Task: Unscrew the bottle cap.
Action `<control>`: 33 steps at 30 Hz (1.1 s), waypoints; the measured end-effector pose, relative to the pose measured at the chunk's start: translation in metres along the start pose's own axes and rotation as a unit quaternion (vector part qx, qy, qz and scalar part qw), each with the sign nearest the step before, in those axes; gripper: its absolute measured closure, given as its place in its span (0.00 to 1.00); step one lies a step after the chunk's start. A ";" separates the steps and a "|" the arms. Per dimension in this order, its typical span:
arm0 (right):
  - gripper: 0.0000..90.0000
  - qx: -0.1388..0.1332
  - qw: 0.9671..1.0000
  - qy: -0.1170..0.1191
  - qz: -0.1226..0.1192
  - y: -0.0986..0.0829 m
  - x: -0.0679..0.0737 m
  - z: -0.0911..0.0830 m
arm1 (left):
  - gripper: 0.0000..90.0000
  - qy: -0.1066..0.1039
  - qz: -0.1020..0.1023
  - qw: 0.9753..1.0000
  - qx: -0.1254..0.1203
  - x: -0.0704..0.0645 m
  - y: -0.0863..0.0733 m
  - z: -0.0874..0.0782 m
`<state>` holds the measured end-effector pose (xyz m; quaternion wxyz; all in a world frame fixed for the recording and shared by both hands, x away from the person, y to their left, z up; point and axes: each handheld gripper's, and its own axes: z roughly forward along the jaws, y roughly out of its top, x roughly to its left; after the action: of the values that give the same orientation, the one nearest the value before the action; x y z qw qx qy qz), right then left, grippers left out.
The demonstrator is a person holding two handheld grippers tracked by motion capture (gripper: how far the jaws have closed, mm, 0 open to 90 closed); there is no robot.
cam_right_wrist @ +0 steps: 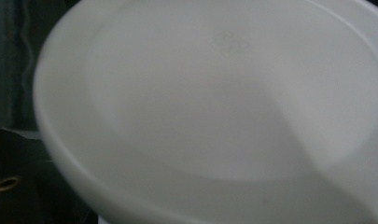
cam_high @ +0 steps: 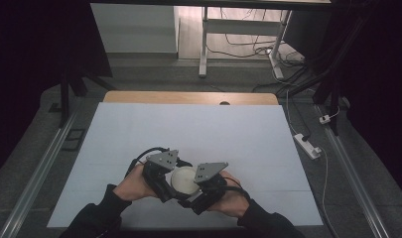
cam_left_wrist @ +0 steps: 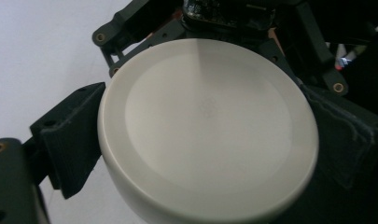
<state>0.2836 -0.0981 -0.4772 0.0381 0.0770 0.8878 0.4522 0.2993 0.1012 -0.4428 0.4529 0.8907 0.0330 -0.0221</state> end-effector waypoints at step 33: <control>0.07 0.006 0.999 -0.026 0.020 -0.003 -0.006 0.001 | 0.00 0.050 0.000 0.998 0.030 -0.006 0.008 -0.006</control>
<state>0.2892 -0.0997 -0.4799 0.0516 0.1063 0.8876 0.4452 0.2941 0.1014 -0.4324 0.4240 0.9038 0.0549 0.0219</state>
